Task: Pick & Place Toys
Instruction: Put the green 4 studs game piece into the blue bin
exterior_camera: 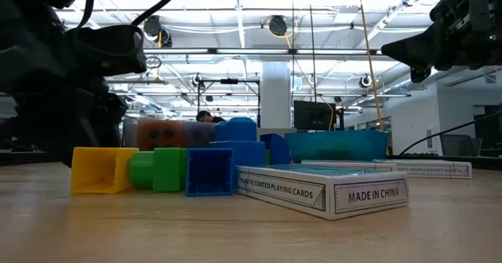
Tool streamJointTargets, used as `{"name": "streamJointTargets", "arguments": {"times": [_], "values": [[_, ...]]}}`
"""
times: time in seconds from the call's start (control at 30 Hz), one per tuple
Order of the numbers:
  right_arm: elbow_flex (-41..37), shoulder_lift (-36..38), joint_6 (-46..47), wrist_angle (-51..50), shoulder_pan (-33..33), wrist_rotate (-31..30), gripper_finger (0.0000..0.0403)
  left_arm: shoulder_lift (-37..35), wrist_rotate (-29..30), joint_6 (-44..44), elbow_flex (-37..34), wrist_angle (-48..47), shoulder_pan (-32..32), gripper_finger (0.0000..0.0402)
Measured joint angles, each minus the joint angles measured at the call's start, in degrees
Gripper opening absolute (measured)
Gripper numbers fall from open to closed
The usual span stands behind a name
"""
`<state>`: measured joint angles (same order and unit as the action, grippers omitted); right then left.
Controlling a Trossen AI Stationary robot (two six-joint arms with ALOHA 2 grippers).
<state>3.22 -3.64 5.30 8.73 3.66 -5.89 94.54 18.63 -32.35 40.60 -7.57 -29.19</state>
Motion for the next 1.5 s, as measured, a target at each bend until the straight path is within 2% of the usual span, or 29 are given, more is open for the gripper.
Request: {"name": "streamJointTargets", "arguments": {"times": [0.2,0.4,0.63,0.83,0.93,1.07,1.17,1.27,1.37,1.5], "values": [[-0.01,-0.01,0.0,0.01,-0.01,0.0,0.0004,-0.02,-1.16,-2.65,0.0,-1.41,0.27,0.0205],[0.0,-0.02,0.0,0.0,-0.01,0.0,0.0002,-0.15,-1.24,-4.86,0.0,-3.35,0.24,0.015],[0.0,0.0,0.0,0.02,0.0,0.0,0.0002,-4.48,-0.57,-2.11,-0.22,-7.01,1.52,0.015],[0.0,0.0,0.0,0.01,-0.01,0.0,0.0004,-11.29,6.02,1.44,0.09,-10.75,2.94,0.015],[0.0,-0.02,0.0,0.02,-0.02,0.0,0.0003,-14.15,12.89,10.04,0.09,-8.89,3.02,0.015],[-0.01,-0.01,0.0,0.02,-0.02,0.0,0.0002,-14.53,24.54,30.39,0.11,-2.71,3.32,0.015],[-0.02,0.0,0.0,0.02,-0.01,0.0,0.0003,-14.6,29.3,42.61,0.13,5.15,6.01,0.015],[0.0,-0.01,0.0,0.02,-0.02,0.0,0.0004,-14.58,29.32,50.55,0.13,12.21,9.52,0.015],[-0.02,-0.02,0.0,0.02,-0.01,0.0,0.0002,-14.6,26.59,58.38,0.13,17.47,12.66,0.015],[-0.02,-0.3,-3.46,3.75,0.0,-0.02,0.0003,-14.6,23.27,64.1,0.15,22.27,16.43,0.015]]}}
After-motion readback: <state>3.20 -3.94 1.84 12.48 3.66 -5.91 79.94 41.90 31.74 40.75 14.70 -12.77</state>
